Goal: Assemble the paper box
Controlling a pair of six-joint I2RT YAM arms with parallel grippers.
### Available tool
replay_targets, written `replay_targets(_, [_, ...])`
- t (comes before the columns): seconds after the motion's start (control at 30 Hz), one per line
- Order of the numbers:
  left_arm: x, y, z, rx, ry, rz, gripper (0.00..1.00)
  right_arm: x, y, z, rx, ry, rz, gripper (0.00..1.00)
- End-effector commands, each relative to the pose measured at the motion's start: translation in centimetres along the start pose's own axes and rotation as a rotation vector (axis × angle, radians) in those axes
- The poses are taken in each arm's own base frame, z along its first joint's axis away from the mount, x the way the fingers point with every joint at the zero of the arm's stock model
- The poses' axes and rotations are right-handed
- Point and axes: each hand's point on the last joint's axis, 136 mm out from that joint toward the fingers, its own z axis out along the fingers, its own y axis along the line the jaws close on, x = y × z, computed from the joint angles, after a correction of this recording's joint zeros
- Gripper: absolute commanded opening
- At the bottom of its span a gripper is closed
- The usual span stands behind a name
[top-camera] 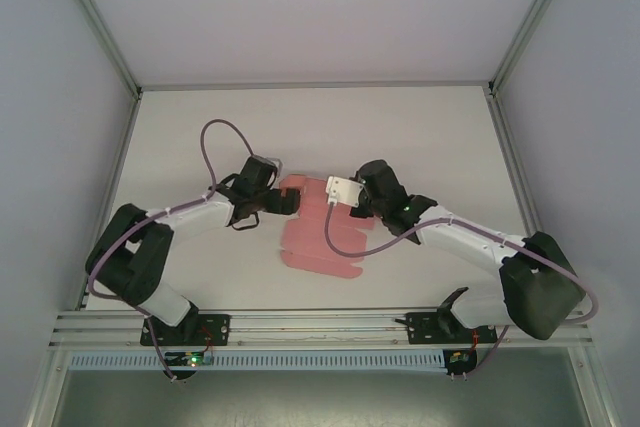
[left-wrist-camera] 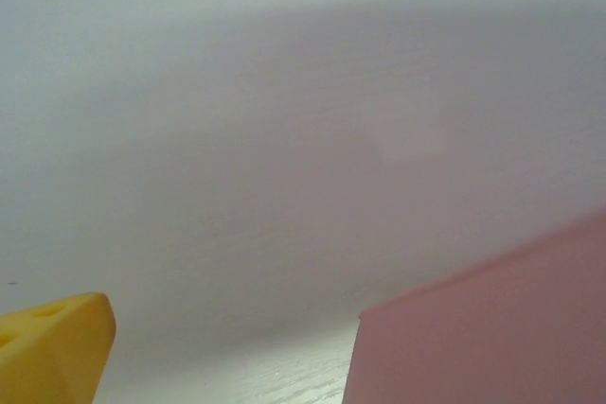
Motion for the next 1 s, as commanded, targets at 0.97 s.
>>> replay_targets(0.97, [-8.4, -0.5, 0.8, 0.463, -0.242, 0.019, 0.89, -1.0, -0.8, 1.0, 0.264, 0.016, -0.205, 0.0])
